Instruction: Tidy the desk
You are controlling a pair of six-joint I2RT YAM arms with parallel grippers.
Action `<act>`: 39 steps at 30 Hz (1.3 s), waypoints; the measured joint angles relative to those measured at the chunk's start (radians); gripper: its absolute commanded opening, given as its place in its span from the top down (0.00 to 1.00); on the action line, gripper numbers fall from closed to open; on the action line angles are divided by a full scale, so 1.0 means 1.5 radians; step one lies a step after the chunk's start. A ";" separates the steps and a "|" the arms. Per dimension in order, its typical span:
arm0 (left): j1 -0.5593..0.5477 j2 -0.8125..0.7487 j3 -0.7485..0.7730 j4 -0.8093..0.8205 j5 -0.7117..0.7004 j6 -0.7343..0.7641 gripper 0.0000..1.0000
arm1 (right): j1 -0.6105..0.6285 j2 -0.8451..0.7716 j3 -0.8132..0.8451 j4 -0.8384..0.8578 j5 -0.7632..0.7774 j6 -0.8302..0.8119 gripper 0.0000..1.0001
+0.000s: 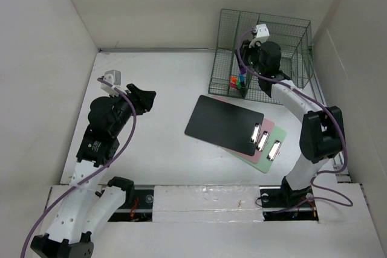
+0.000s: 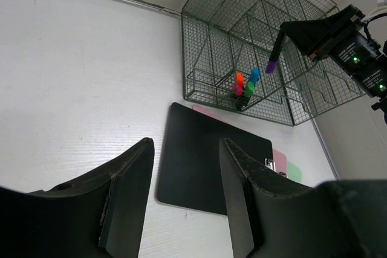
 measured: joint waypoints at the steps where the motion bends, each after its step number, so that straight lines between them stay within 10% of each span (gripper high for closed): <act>1: 0.000 0.001 0.000 0.000 0.000 0.000 0.57 | -0.002 0.000 -0.001 0.001 -0.012 -0.002 0.90; 14: 0.000 0.004 0.000 0.000 0.001 0.000 0.57 | -0.001 -0.007 -0.037 0.055 -0.078 -0.054 0.93; 39: -0.014 -0.002 0.000 0.000 0.001 0.001 0.57 | 0.086 0.039 -0.062 0.001 0.121 -0.106 0.96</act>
